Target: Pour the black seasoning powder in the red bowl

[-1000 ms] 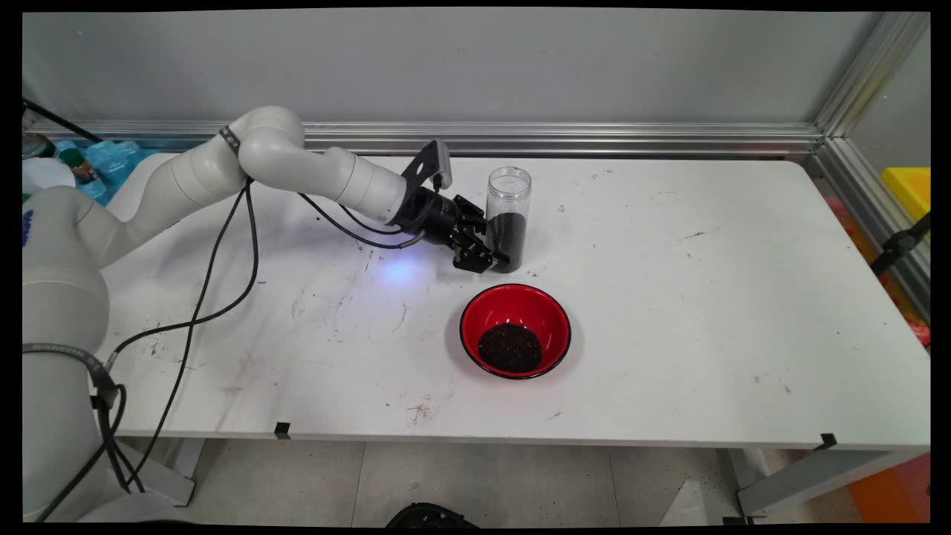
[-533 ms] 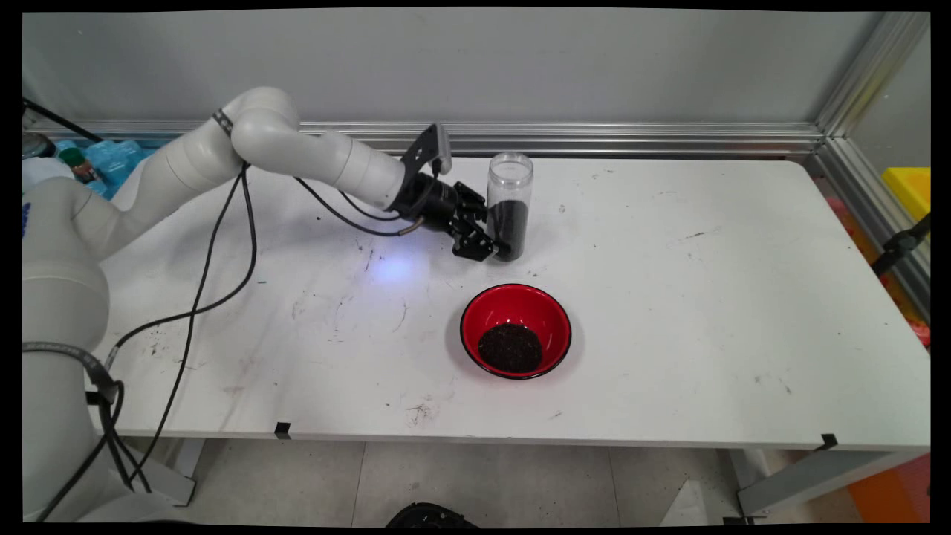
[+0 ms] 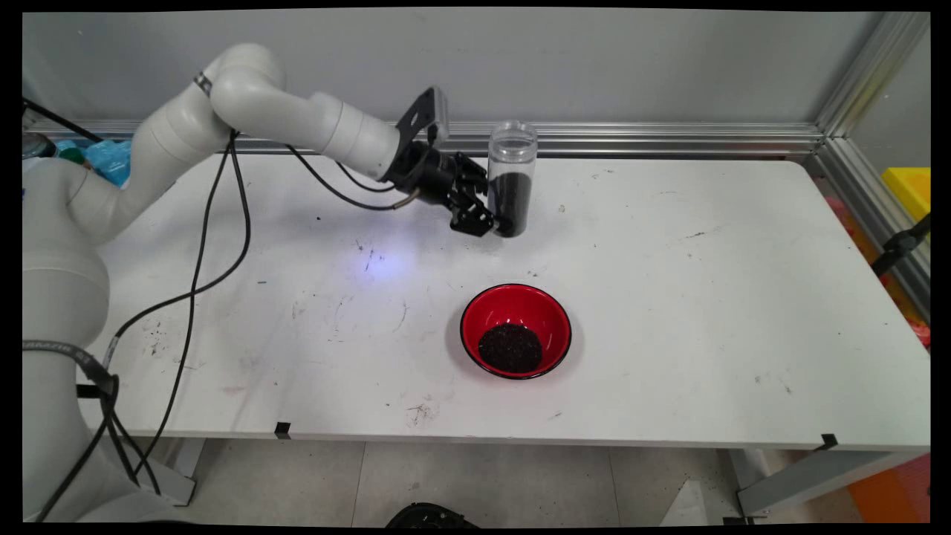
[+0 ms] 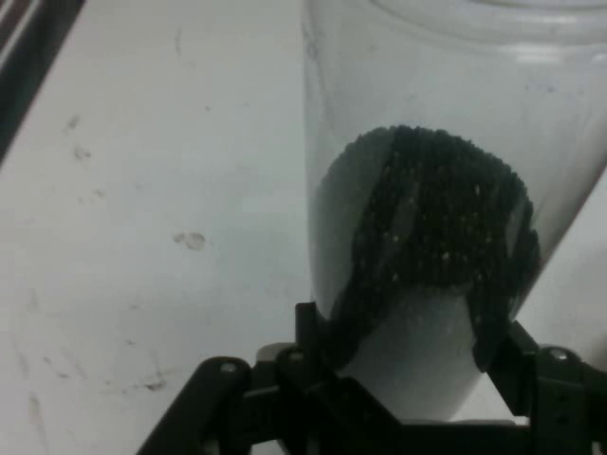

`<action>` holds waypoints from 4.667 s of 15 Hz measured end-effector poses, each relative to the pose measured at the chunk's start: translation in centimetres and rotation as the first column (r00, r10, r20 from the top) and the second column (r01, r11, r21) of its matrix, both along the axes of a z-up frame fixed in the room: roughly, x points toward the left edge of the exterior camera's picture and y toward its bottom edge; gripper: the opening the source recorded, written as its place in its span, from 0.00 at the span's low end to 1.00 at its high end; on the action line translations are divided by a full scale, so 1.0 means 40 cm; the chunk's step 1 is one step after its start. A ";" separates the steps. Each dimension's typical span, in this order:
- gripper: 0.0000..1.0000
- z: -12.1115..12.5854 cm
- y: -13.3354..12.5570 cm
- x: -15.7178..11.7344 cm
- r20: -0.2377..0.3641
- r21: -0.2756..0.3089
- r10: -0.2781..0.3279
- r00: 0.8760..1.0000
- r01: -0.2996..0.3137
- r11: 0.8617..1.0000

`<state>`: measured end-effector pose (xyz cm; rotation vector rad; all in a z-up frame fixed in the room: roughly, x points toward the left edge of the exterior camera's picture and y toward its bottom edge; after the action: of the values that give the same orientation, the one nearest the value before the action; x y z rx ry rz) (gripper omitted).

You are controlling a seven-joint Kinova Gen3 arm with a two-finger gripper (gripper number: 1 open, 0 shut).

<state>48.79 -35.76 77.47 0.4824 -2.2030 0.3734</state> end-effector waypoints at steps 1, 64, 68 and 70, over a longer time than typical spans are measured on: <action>0.00 0.017 0.000 0.001 0.010 -0.014 -0.005 1.000 0.005 1.000; 0.00 0.012 0.029 -0.141 0.864 -0.502 -0.024 0.504 0.863 0.048; 0.00 0.009 0.039 -0.148 0.867 -0.498 0.003 0.498 0.867 0.023; 0.00 0.008 0.047 -0.153 0.868 -0.496 0.014 0.496 0.868 0.011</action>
<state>42.68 -33.89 77.79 -1.4587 -1.9530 1.6236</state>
